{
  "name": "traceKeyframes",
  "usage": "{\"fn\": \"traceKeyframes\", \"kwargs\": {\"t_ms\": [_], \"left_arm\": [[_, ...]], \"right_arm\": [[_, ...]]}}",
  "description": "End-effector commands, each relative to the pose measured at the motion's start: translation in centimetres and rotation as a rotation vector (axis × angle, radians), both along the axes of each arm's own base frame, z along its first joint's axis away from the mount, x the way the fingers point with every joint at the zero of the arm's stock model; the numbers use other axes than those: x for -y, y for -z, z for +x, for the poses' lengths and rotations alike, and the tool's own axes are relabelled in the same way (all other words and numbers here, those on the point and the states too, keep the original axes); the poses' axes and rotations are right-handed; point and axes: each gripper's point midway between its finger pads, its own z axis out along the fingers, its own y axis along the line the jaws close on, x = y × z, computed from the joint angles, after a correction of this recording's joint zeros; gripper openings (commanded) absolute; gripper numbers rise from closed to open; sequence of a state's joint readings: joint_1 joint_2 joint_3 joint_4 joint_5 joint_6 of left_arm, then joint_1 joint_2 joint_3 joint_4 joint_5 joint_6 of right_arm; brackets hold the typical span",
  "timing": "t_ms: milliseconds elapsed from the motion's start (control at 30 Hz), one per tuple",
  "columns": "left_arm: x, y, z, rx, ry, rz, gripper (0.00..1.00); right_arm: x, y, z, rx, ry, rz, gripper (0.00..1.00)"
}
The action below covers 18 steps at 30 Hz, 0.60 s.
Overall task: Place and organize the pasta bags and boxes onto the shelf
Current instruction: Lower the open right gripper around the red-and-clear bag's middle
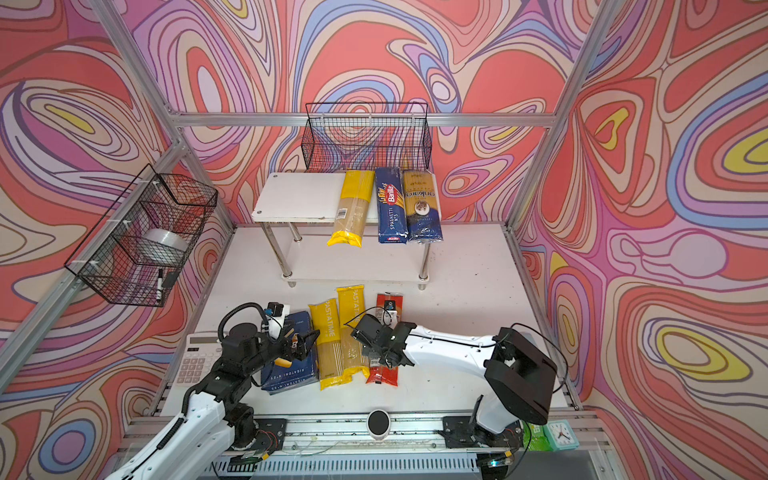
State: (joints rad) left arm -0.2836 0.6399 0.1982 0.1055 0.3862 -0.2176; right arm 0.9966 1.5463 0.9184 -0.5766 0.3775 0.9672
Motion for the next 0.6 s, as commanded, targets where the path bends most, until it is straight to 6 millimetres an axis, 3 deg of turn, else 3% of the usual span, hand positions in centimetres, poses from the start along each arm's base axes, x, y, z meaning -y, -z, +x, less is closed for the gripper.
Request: {"fn": "traceKeyframes", "kwargs": {"t_ms": [0,567], "left_arm": [[0.3,-1.8,0.3,0.056,0.009,-0.023,1.0],[0.5,-1.8,0.2,0.054,0.019,-0.03,1.0]], "right_arm": [[1.3,0.6,0.4,-0.004,0.011,-0.001,0.98],[-1.0,2.4,1.6,-0.02,-0.036,-0.01,0.98]]}}
